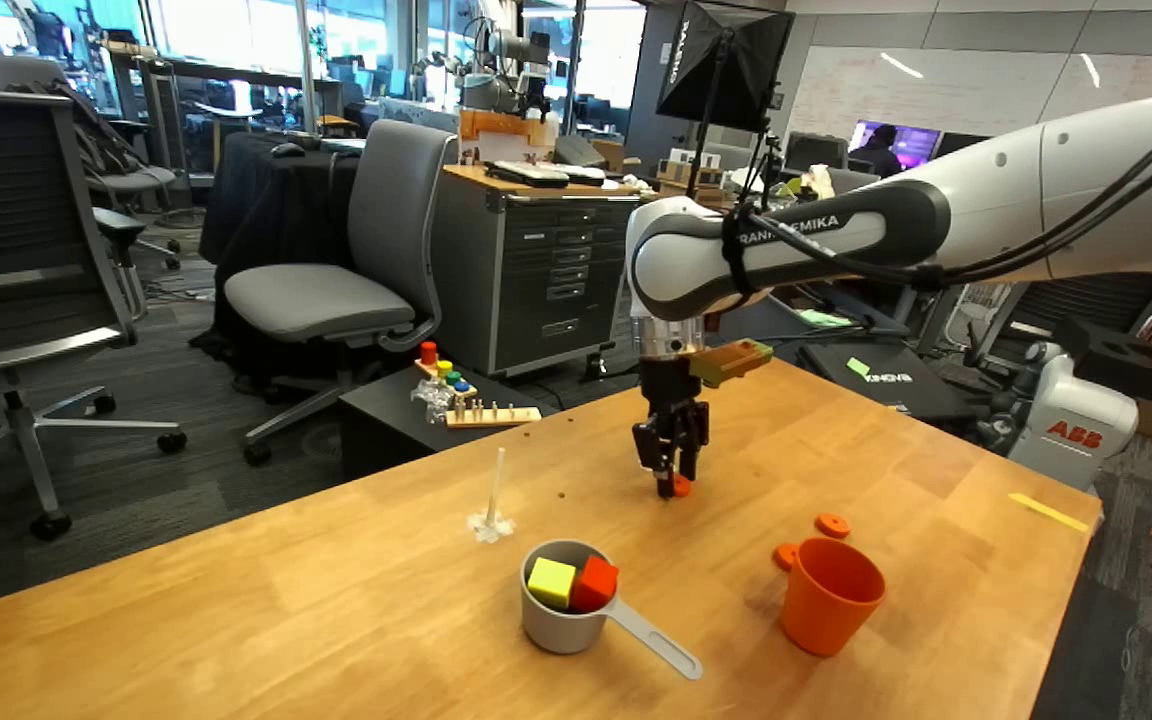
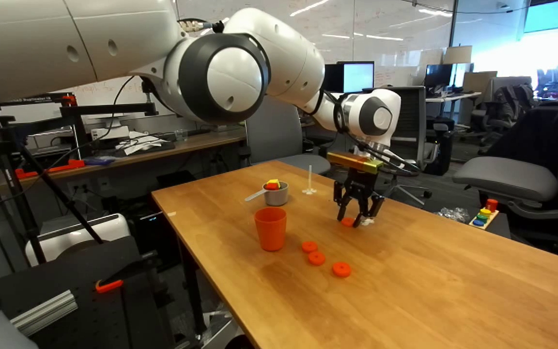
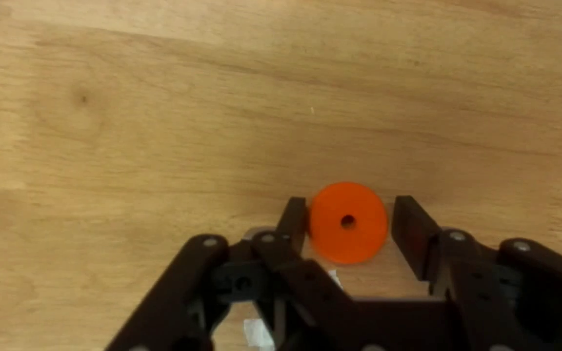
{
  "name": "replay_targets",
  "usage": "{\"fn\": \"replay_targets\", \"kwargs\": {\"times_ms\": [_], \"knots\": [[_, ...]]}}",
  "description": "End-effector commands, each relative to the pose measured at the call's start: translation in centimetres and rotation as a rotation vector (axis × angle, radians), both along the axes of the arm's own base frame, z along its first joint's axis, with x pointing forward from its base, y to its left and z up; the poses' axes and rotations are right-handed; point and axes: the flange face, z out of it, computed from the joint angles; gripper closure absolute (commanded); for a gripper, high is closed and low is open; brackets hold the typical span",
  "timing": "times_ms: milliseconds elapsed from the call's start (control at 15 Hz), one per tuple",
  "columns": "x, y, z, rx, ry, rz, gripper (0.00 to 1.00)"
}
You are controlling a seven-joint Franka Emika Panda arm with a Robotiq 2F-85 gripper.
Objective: Put the three blocks in the gray cup then put the orange disks in the orange cup
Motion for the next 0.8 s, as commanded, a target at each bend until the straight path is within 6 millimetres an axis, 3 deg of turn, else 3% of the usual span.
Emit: {"fn": "replay_targets", "kwargs": {"times_ms": [0,333,733], "knots": [[0.4,-0.5,0.2,0.008,-0.017,0.009,0.8],[0.7,0.3,1.8,0.045,-0.026,0.013,0.82],[1.1,4.3,5.6,0.089,-0.063,0.072,0.82]]}}
